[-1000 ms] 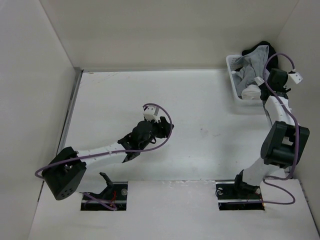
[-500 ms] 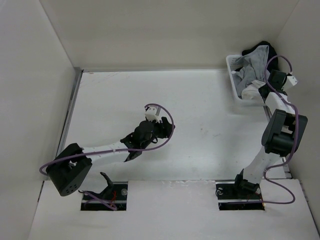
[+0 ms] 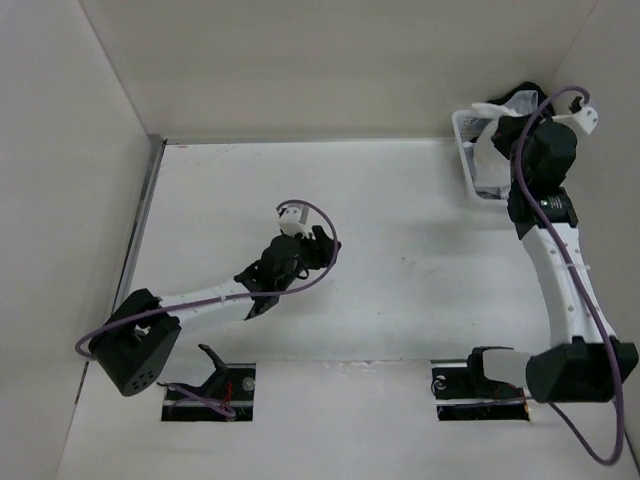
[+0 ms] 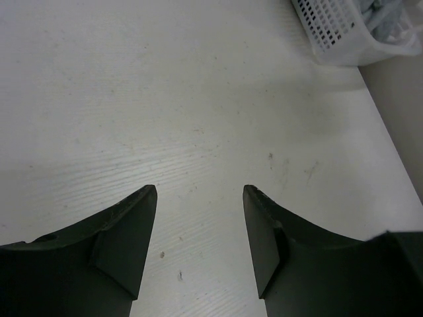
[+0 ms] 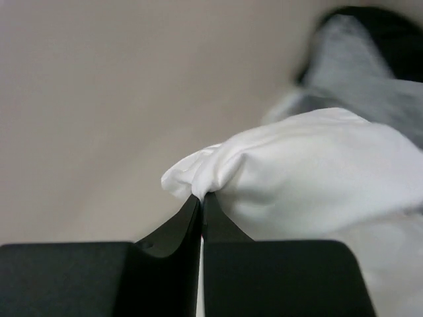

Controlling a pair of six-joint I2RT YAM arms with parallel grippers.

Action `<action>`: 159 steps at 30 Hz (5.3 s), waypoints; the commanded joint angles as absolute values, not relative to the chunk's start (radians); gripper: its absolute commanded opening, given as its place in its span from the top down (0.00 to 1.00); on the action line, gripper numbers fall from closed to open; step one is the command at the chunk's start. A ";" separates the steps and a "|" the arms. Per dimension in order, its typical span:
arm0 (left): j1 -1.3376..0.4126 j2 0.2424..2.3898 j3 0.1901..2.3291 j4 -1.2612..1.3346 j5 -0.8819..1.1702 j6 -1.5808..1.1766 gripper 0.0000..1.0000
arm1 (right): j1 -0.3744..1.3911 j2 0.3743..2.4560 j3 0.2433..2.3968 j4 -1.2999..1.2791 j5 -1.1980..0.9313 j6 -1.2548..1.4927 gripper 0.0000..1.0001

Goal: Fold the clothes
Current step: Grab the tank top from the pile, then move the tank top to the center of the board, then flatten the tank top out

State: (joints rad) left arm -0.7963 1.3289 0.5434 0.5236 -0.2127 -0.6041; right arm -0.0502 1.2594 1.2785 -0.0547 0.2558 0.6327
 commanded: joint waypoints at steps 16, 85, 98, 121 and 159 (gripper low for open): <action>-0.381 0.874 0.445 0.147 -0.285 -0.765 0.45 | 0.530 1.068 0.545 0.202 0.205 0.776 0.49; -0.697 1.620 0.939 0.178 -0.295 -0.701 1.00 | 0.332 1.742 0.988 0.146 0.348 0.758 0.52; -0.570 1.178 0.517 0.075 -0.209 -0.724 0.98 | 0.429 1.858 1.164 0.002 0.350 0.692 0.45; -0.455 1.242 0.710 0.230 -0.189 -0.810 0.98 | 0.512 1.861 1.301 0.155 0.215 0.709 1.00; -0.456 1.199 0.509 0.257 -0.278 -0.798 0.47 | 0.641 1.238 0.574 0.109 0.468 0.798 0.56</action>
State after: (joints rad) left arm -0.4431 1.0340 0.4187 0.0441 -0.3042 -0.7986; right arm 0.6941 1.1667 0.5060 0.1780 0.4557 0.8238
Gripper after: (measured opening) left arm 0.523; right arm 0.412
